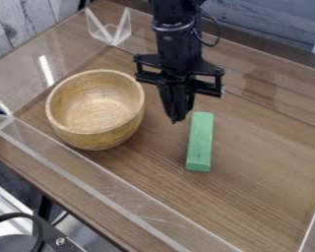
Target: Put the green block in the brown bowl
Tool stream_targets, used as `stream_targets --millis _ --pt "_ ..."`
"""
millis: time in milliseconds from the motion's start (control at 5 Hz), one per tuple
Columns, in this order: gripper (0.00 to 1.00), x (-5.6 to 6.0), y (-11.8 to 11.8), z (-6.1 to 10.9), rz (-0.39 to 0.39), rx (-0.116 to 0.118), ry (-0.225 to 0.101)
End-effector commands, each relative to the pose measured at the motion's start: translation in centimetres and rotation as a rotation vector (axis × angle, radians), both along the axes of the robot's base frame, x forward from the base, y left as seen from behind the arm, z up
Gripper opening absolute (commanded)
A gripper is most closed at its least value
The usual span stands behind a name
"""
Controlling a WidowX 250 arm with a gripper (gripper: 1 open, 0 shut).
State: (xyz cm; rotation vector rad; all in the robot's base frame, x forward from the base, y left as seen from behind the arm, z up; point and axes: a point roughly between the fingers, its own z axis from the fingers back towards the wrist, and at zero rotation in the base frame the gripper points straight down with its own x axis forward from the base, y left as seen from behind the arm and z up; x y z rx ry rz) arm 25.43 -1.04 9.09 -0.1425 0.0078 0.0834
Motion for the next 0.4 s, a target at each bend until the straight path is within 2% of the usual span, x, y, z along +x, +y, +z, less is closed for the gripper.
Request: stream_targets --millis 0,200 --pt "0.0 1.12 -0.22 1.37 -0.014 -0.005 -0.054" --pt "0.0 1.22 -0.3 1.4 -0.016 -0.007 -0.053"
